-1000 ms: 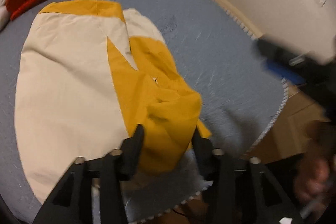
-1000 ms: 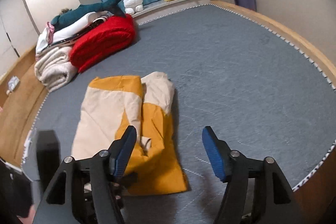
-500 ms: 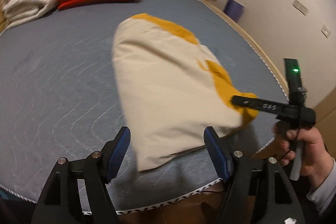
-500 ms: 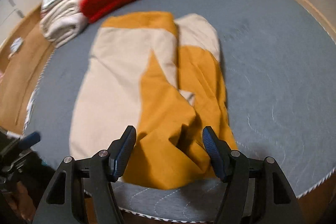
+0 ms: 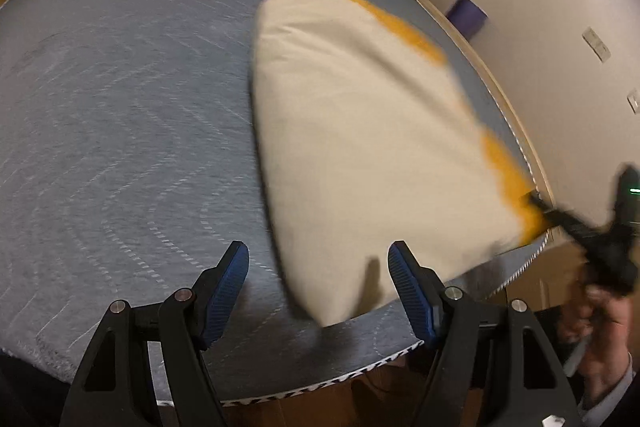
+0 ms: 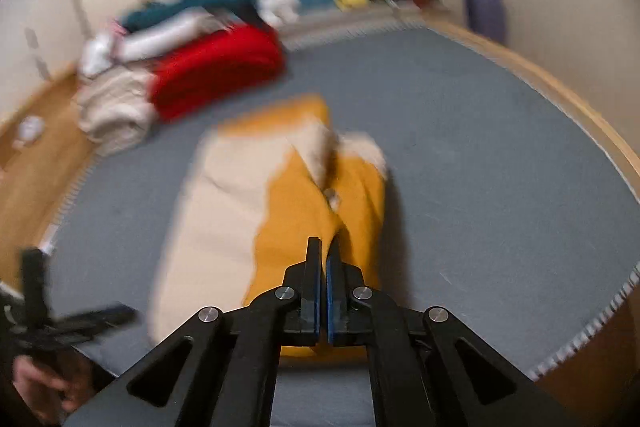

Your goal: Fold large clothes

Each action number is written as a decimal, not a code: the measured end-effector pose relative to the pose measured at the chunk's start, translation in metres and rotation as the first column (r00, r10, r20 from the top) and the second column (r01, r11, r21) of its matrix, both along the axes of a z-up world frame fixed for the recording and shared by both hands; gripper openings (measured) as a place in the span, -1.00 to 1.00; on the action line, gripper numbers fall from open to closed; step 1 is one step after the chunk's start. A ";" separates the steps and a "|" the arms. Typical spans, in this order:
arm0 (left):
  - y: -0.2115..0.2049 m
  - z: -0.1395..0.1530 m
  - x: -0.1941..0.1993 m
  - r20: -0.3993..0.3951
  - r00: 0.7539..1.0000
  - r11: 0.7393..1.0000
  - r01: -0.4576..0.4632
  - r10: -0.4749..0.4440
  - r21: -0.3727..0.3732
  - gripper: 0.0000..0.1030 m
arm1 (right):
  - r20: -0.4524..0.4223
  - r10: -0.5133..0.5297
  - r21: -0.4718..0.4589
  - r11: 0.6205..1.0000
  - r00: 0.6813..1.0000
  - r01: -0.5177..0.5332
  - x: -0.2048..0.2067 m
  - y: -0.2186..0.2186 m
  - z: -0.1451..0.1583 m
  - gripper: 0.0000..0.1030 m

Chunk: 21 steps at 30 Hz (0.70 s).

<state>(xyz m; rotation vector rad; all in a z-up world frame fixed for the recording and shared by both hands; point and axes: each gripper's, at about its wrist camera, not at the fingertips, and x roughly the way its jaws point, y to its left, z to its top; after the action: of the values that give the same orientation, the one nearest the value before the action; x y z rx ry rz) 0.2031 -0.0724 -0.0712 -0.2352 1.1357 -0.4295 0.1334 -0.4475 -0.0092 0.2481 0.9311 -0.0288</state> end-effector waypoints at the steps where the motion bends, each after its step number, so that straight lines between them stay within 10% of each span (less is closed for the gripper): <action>1: -0.004 0.000 0.000 0.000 1.000 1.000 0.011 -0.011 0.002 0.34 | -0.083 -0.020 0.006 1.000 0.996 0.020 0.005 -0.007 -0.024 -0.97; 10: -0.025 -0.071 0.011 -0.240 0.970 0.988 0.078 -0.045 0.130 0.49 | -0.299 -0.023 -0.101 0.995 0.954 -0.008 0.025 -0.001 -0.099 -0.98; 16: -0.048 -0.009 -0.011 0.002 0.983 0.963 0.177 -0.182 0.205 0.40 | -0.310 -0.025 -0.174 0.984 0.950 -0.030 0.027 0.009 -0.100 -0.97; 19: -0.056 -0.052 -0.004 -0.113 0.973 0.917 0.227 -0.200 0.329 0.28 | -0.316 -0.020 -0.213 0.976 0.949 -0.050 0.029 0.015 -0.106 -0.98; 21: -0.052 -0.089 -0.004 -0.260 0.954 0.897 0.243 -0.151 0.370 -0.16 | -0.326 -0.008 -0.237 0.969 0.945 -0.074 0.030 0.022 -0.107 -0.98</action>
<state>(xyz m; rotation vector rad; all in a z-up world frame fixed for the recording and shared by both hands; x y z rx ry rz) 0.1990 -0.1248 -0.1601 0.1988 1.4518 -0.3464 0.1633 -0.4251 -0.1166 -0.0064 1.2485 -0.1574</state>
